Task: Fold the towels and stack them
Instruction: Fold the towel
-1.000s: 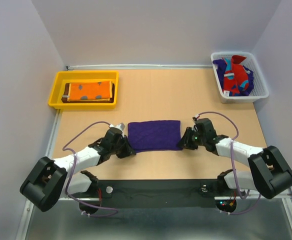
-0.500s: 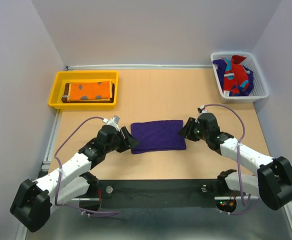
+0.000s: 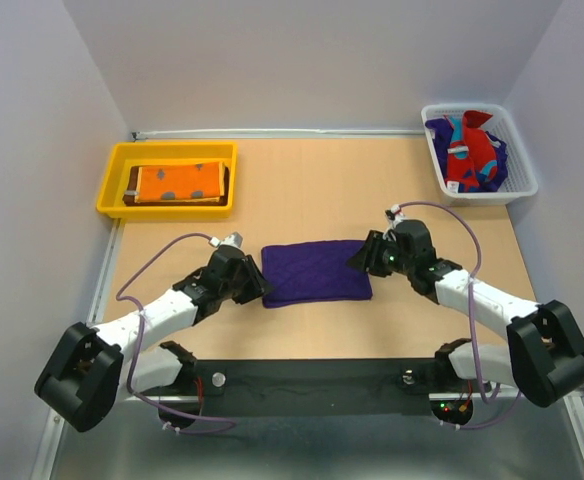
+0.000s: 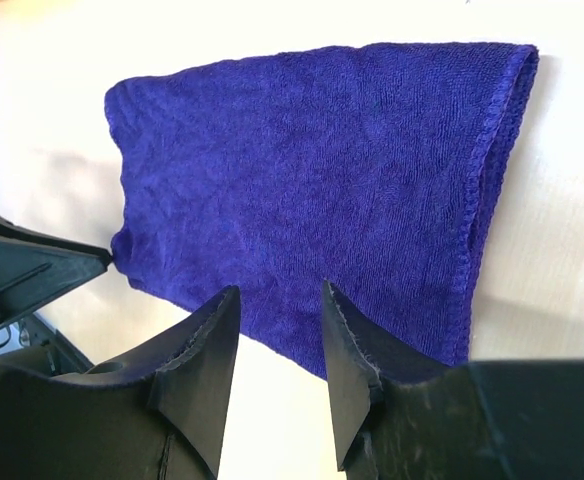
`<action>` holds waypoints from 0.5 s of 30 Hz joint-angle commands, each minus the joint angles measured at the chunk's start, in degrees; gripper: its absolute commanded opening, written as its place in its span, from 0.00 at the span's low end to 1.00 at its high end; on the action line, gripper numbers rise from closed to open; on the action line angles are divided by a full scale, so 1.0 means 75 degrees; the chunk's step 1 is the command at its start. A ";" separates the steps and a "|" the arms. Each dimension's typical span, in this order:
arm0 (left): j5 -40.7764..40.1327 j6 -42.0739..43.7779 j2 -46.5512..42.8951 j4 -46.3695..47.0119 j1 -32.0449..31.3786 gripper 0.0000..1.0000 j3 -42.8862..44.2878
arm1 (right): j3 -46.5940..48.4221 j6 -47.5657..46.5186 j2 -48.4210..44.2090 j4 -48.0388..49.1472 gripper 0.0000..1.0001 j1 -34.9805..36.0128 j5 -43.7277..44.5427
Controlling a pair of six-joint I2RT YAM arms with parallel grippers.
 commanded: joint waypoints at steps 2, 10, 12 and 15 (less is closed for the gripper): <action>-0.0211 0.0183 0.0162 0.0236 -0.0079 0.38 0.0138 | -0.0158 -0.0130 0.0024 0.0611 0.44 0.0016 -0.0213; -0.0994 0.0136 0.0093 0.0037 -0.0079 0.45 0.0103 | -0.0346 -0.0154 0.0012 0.0704 0.44 0.0028 -0.0307; -0.1089 0.0183 0.0150 0.0014 -0.0079 0.46 0.0138 | -0.0393 -0.0154 0.0012 0.0740 0.44 0.0028 -0.0307; -0.0973 0.0323 0.0384 0.0037 -0.0079 0.46 0.0278 | -0.0405 -0.0154 0.0047 0.0763 0.44 0.0016 -0.0318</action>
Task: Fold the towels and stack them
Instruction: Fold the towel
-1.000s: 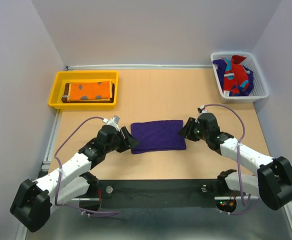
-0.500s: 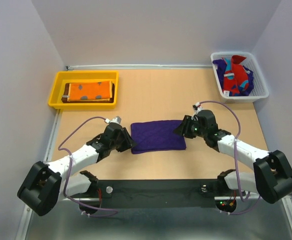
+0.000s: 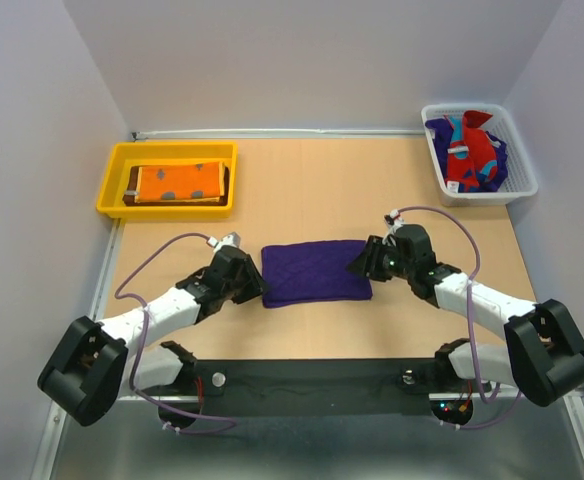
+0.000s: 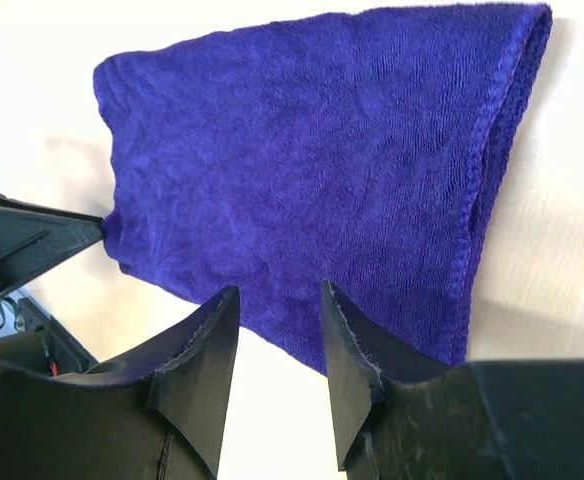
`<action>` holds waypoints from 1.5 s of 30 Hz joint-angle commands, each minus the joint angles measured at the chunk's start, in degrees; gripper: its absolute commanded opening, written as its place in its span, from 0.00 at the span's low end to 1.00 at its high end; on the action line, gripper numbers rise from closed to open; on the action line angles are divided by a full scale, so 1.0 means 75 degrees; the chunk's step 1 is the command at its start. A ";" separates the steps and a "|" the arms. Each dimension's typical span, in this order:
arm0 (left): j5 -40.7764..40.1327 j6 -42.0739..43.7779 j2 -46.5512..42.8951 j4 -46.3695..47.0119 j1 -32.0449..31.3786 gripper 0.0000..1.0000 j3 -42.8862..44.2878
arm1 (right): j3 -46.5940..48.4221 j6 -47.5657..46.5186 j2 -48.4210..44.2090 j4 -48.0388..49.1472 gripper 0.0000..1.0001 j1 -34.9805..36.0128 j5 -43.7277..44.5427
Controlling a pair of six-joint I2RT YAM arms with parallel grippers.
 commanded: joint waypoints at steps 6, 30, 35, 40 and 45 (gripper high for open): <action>-0.0159 0.0353 0.0600 0.0061 -0.0158 0.34 0.0475 | -0.0099 -0.0139 0.0025 0.0440 0.44 0.0016 -0.0074; -0.0674 0.0482 0.0670 -0.0806 -0.0767 0.34 0.1119 | -0.0263 -0.0093 0.0118 0.0545 0.44 0.0016 -0.0214; -0.0897 0.0518 0.0811 -0.1006 -0.0814 0.38 0.1190 | -0.0298 -0.0069 0.0177 0.0639 0.45 0.0016 -0.0284; -0.1061 0.0553 0.0788 -0.1111 -0.0931 0.38 0.1342 | -0.0333 -0.0058 0.0247 0.0698 0.45 0.0016 -0.0343; -0.1155 0.0565 0.0834 -0.1193 -0.1049 0.38 0.1530 | -0.0357 -0.0034 0.0270 0.0768 0.45 0.0028 -0.0390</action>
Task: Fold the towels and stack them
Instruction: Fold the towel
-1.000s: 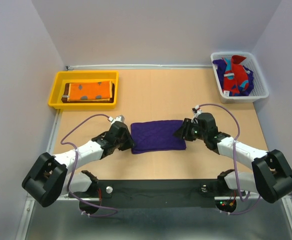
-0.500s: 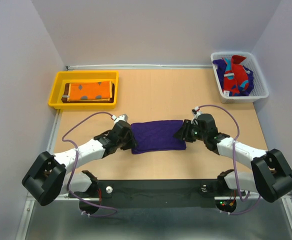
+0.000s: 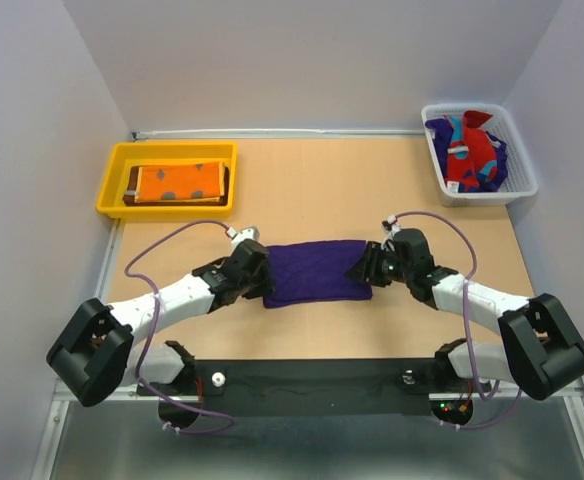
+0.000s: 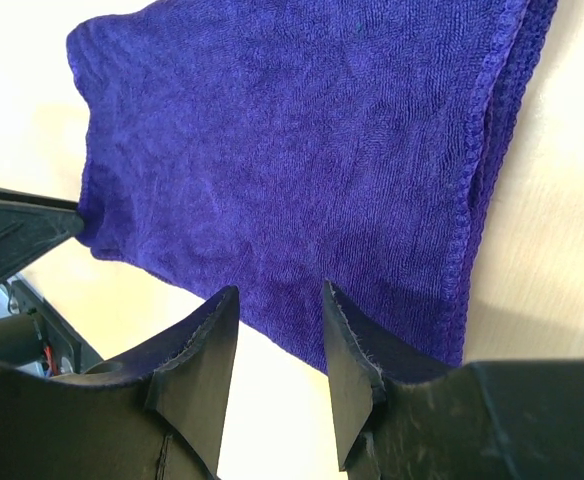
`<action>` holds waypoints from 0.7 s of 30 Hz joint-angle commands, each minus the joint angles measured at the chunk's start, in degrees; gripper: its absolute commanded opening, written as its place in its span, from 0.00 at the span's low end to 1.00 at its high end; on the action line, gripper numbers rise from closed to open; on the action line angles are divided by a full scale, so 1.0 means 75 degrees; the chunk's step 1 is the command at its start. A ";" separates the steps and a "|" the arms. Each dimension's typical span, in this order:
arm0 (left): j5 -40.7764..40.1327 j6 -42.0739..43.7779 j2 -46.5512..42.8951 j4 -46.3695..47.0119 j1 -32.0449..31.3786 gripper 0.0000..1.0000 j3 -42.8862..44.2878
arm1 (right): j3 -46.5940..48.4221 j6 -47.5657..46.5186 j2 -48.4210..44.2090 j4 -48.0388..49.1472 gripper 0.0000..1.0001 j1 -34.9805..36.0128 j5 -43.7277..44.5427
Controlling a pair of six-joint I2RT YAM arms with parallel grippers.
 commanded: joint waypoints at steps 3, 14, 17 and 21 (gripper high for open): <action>-0.0304 0.0101 0.0191 -0.0095 -0.0166 0.37 0.0370 | -0.0057 -0.0028 0.0023 0.0550 0.45 0.0016 -0.0139; -0.0292 0.0113 0.0028 -0.0457 -0.0236 0.09 0.0452 | -0.0127 -0.0016 0.0046 0.0561 0.45 0.0016 -0.0022; -0.0094 -0.0004 -0.0066 -0.0528 -0.0236 0.09 0.0382 | -0.0162 0.0019 0.0070 0.0573 0.45 0.0016 0.0036; 0.0235 -0.0238 -0.0195 -0.0575 -0.0236 0.03 0.0183 | -0.0267 0.0112 0.0000 0.0561 0.44 0.0016 0.0224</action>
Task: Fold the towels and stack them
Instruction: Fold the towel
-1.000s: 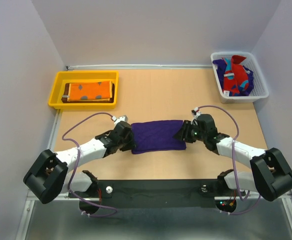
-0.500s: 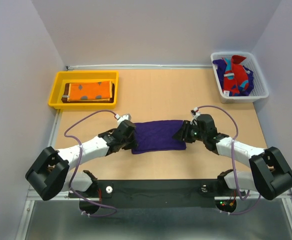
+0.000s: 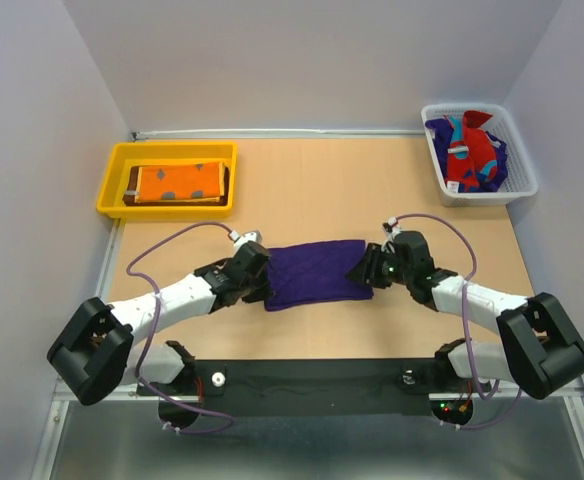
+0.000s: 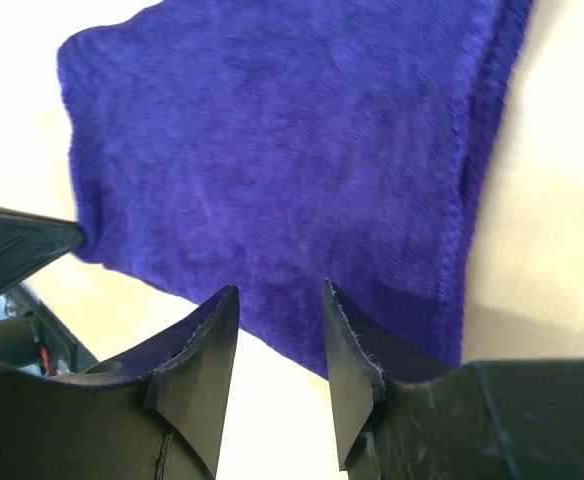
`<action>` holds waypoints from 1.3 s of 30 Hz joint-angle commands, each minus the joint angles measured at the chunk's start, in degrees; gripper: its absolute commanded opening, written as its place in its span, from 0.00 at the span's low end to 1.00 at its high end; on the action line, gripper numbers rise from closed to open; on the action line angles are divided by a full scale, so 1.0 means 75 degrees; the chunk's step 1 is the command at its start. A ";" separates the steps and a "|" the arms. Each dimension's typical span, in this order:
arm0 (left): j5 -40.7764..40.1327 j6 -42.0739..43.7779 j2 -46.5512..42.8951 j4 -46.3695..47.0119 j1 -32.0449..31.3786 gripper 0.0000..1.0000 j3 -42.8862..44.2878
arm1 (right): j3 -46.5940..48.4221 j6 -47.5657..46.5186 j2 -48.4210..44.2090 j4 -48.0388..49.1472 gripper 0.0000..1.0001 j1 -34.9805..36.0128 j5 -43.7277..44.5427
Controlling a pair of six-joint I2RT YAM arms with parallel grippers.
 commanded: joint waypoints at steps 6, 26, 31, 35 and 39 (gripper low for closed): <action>0.0302 -0.0528 -0.0544 -0.0375 -0.0050 0.03 -0.0496 | -0.0516 0.0566 -0.0080 0.0319 0.43 0.0016 0.0836; -0.0423 -0.0798 -0.1540 -0.0330 -0.0015 0.60 0.0452 | 0.0372 0.0789 0.0059 0.1887 0.62 0.0004 0.0626; -0.0729 -0.0716 -0.0828 0.1938 0.0254 0.51 0.0208 | 0.0795 0.0825 0.1184 0.3177 0.61 0.0004 0.1057; -0.0612 -0.0634 0.0204 0.3419 0.0815 0.40 -0.0237 | 0.0877 0.0766 0.2098 0.4288 0.60 -0.0007 0.1398; -0.0413 -0.0774 0.0850 0.4778 0.1284 0.36 -0.0800 | 0.0702 0.0789 0.2907 0.5146 0.59 -0.0194 0.1574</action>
